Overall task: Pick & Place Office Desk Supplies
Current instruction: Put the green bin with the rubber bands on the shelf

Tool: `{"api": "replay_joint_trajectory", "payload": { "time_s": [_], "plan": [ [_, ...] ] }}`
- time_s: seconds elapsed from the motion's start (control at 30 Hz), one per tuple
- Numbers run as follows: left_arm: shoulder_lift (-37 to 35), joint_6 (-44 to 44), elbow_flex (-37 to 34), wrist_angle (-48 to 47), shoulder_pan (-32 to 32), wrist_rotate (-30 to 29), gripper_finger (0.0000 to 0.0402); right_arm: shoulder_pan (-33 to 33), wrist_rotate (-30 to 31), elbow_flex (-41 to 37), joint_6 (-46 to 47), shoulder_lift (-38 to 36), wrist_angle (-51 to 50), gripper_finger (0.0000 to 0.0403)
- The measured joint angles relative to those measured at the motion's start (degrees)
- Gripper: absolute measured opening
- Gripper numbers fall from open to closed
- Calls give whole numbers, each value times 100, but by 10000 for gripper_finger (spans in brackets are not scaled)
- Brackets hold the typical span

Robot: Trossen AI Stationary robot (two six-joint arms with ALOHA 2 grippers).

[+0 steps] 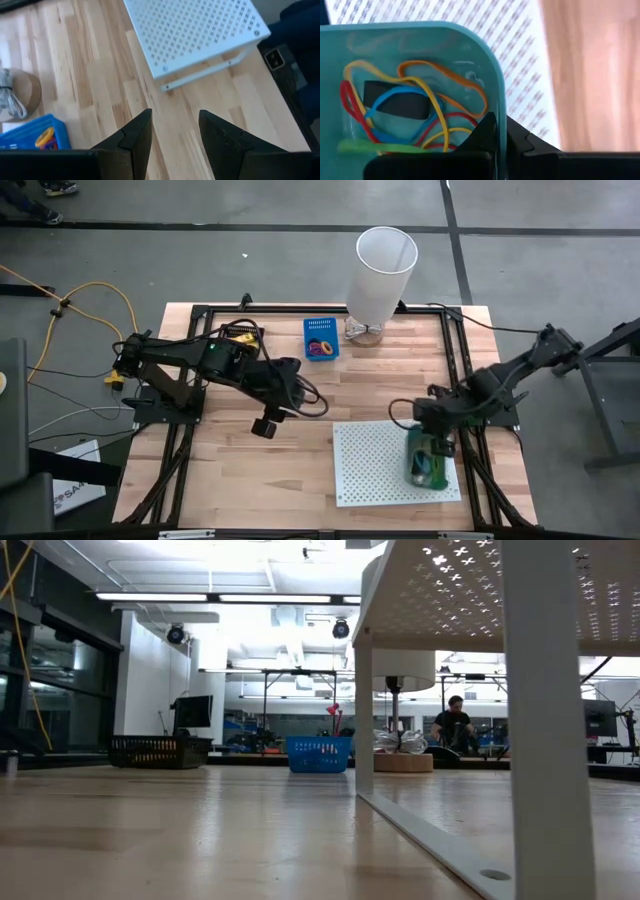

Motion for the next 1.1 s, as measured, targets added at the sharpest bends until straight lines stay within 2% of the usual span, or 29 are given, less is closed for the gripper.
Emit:
{"api": "replay_joint_trajectory", "payload": {
  "time_s": [0.23,0.37,0.6,1.1],
  "plan": [
    [0,-36,0,333,0,-143,155,1081,277,-285,531,-328,38,3],
    [2,-35,0,476,1,-385,155,1438,470,-285,594,-314,7,3],
    [2,-34,0,693,66,-501,155,1554,861,-285,698,-258,-296,3],
    [4,-32,0,732,66,-500,155,1545,918,-285,708,-254,-274,4]
  ]
}}
